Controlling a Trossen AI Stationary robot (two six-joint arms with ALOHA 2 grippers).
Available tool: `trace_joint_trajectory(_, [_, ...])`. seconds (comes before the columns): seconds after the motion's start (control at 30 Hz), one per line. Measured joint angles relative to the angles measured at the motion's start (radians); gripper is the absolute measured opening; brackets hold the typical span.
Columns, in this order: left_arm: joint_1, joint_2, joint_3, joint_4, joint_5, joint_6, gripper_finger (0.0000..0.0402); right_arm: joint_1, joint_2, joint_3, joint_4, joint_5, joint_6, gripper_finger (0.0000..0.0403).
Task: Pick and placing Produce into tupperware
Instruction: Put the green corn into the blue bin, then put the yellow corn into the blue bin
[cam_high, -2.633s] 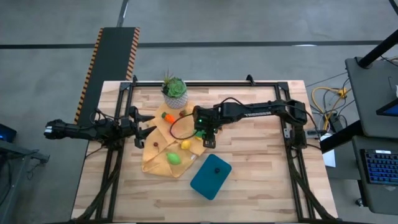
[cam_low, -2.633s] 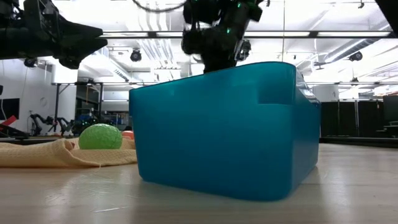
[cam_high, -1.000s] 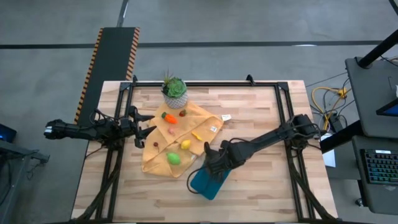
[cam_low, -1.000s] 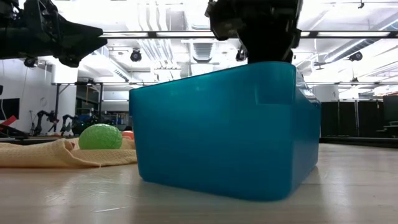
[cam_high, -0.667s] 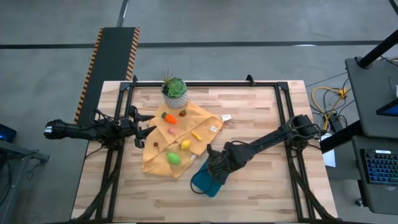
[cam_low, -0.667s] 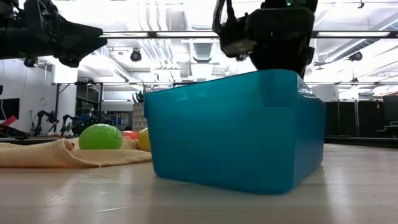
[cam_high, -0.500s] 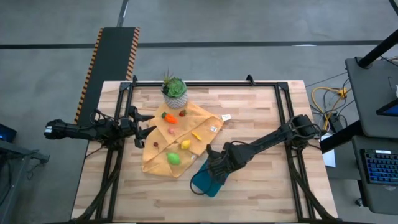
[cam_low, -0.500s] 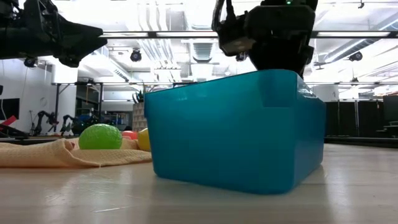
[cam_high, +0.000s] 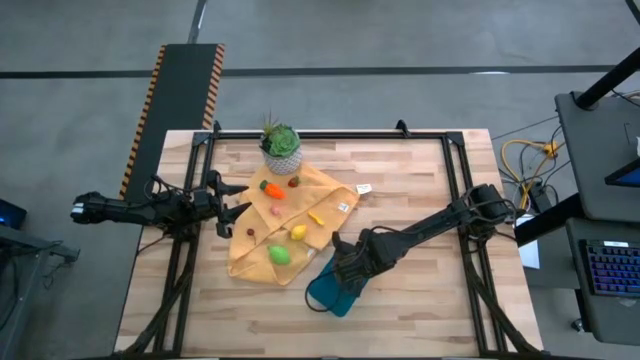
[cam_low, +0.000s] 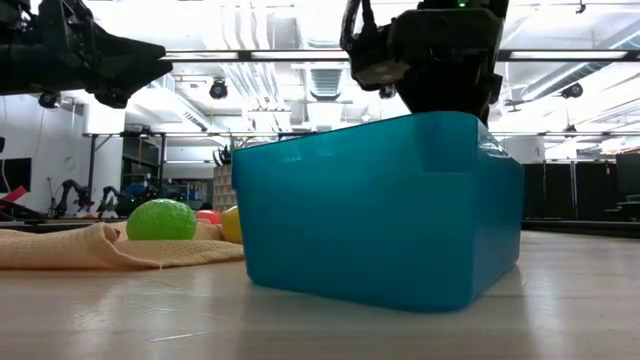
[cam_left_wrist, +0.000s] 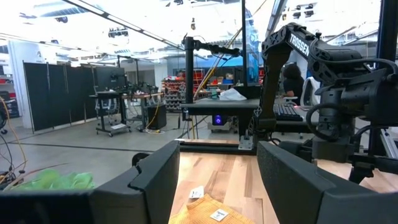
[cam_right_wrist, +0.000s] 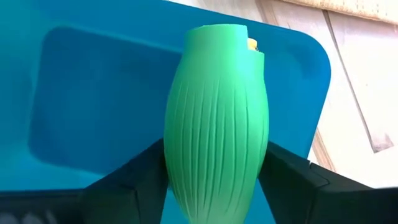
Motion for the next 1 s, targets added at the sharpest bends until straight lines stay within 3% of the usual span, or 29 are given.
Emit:
trace_joint_trajectory(0.43, [0.000,0.000,0.000,0.000,0.000,0.000,0.0202,0.000,0.000,0.003,0.004,0.000,-0.007,0.0269])
trace_joint_trajectory(0.83, [0.000,-0.001,0.000,0.000,0.000,0.000,0.0202,0.000,-0.040,0.004,0.022,0.017,-0.034,0.0260])
trace_joint_trajectory(1.0, [0.000,-0.001,0.000,0.000,0.000,0.000,0.0202,0.000,-0.093,0.004,0.033,0.088,-0.075,0.0254])
